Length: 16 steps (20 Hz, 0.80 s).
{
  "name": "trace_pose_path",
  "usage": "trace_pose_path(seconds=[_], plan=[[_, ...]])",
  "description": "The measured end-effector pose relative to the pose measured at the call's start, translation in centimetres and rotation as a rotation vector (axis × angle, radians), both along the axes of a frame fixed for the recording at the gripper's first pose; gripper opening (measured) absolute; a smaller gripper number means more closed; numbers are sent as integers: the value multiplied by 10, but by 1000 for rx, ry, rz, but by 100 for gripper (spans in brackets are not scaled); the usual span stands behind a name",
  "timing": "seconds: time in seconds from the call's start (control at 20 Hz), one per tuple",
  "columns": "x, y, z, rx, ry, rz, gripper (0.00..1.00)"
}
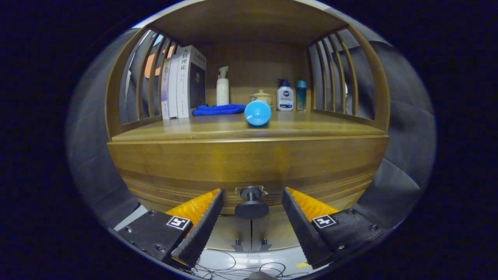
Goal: Pull open the drawer, take out the items inside it, and place them on the countertop above the cabinet.
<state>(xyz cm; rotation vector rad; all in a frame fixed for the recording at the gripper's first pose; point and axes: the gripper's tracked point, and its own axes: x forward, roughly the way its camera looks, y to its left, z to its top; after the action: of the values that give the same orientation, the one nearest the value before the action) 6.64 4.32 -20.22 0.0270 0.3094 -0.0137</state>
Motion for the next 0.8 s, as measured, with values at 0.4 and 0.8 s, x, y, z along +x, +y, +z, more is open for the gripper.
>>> trace_pose_path(seconds=[0.4, 0.8], plan=[[-52, -10, 37, -3, -147, 24, 99], [-84, -18, 69, -10, -255, 20, 99]])
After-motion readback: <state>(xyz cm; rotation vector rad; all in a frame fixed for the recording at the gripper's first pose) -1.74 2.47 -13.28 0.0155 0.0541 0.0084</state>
